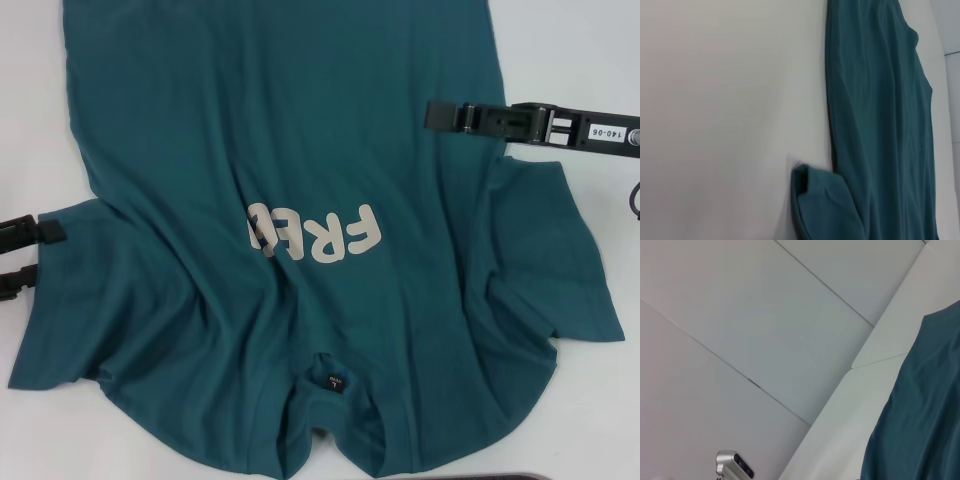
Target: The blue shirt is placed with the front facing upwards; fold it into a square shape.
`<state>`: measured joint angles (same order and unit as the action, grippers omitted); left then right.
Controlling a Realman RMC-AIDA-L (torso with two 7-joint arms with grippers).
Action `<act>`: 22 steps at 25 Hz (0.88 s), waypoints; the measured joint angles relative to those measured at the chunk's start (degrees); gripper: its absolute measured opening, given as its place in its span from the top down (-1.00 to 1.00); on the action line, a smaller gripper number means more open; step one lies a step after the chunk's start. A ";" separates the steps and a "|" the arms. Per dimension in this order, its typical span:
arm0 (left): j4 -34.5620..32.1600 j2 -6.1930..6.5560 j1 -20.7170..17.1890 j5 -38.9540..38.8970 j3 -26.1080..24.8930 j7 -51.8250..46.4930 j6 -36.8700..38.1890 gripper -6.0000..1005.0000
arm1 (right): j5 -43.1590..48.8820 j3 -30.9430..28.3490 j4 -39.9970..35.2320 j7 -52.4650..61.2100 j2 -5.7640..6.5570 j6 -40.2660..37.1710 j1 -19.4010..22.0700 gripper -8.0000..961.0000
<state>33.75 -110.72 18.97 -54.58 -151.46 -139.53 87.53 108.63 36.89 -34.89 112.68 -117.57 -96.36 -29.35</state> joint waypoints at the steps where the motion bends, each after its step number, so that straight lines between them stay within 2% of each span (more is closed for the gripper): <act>1: 0.00 -0.05 0.06 0.00 0.17 0.00 -0.15 -0.67 | 0.00 -0.10 0.00 0.00 0.03 0.03 0.00 -0.87; 14: 0.22 -0.33 0.93 0.20 1.26 -0.97 0.12 -0.59 | 0.00 -1.53 0.00 0.00 0.15 0.30 0.00 -0.87; 21: 0.43 -0.44 2.10 4.17 1.75 -1.31 -0.26 -0.55 | 0.00 -1.92 0.00 0.00 0.15 0.30 0.00 -0.87; 22: 0.44 -0.46 2.13 4.23 1.68 -1.31 -0.26 -0.47 | 0.00 -1.96 0.00 0.00 0.15 0.30 0.00 -0.87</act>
<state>34.19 -111.18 21.09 -50.35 -149.78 -140.84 87.27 108.63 34.93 -34.89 112.68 -117.42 -96.06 -29.35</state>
